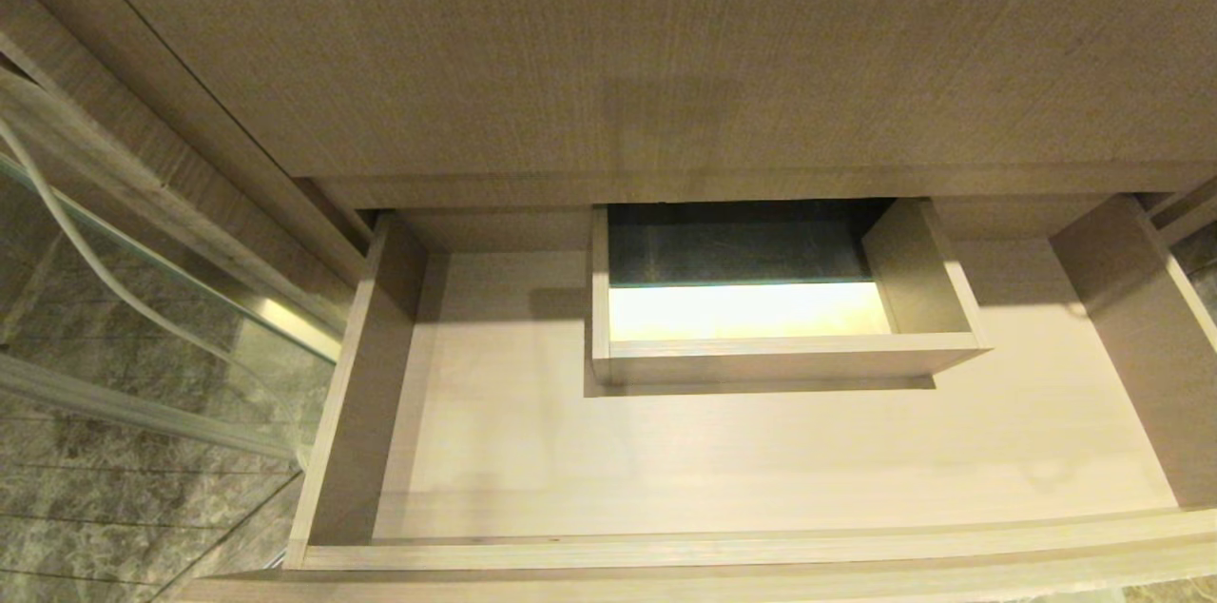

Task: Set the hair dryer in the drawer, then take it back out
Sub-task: Pick up the hairdryer

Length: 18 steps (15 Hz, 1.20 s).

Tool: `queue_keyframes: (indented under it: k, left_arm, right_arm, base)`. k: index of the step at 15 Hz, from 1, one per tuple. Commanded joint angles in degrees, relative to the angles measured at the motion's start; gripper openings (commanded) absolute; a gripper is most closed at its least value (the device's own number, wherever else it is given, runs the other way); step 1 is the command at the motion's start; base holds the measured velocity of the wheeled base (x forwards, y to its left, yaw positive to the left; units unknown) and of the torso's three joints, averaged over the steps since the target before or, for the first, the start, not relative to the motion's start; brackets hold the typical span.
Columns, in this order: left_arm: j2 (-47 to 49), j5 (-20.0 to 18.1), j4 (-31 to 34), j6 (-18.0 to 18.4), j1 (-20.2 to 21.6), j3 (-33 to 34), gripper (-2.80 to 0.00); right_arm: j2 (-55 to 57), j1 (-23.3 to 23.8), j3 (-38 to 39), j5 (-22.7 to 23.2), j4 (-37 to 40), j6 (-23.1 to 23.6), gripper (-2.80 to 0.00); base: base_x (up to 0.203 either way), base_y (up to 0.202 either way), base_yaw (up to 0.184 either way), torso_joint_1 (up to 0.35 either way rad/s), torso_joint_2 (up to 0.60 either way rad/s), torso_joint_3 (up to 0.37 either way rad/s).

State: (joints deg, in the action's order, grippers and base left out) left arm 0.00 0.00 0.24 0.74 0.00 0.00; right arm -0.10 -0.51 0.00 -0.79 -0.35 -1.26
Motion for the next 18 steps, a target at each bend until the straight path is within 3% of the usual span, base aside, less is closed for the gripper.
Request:
queue_keyframes:
  k: [1, 9, 13, 18]
  left_arm:
    - [0.00, 0.00, 0.02, -0.04, 0.00, 0.00, -2.80]
    - [0.00, 0.00, 0.02, -0.13, 0.00, 0.00, -2.80]
    - [-0.08, 0.00, 0.02, -0.04, 0.00, 0.00, -2.80]
    - [-0.09, 0.00, 0.02, -0.22, 0.00, 0.00, -2.80]
  right_arm:
    - [0.01, -0.02, 0.04, 0.09, 0.09, 0.12, -2.80]
    - [0.01, -0.02, 0.00, 0.00, 0.18, 0.12, -2.80]
    - [0.01, -0.02, 0.00, 0.00, 0.18, 0.15, -2.80]
    - [0.01, -0.02, 0.00, 0.04, 0.18, 0.20, -2.80]
  base:
    - [0.000, 0.000, 0.000, 0.000, 0.00, 0.000]
    - [0.000, 0.000, 0.000, 0.002, -0.01, -0.003]
    - [0.000, 0.000, 0.000, 0.201, -0.09, -0.067]
    - [0.000, 0.000, 0.000, 0.218, -0.51, -0.197]
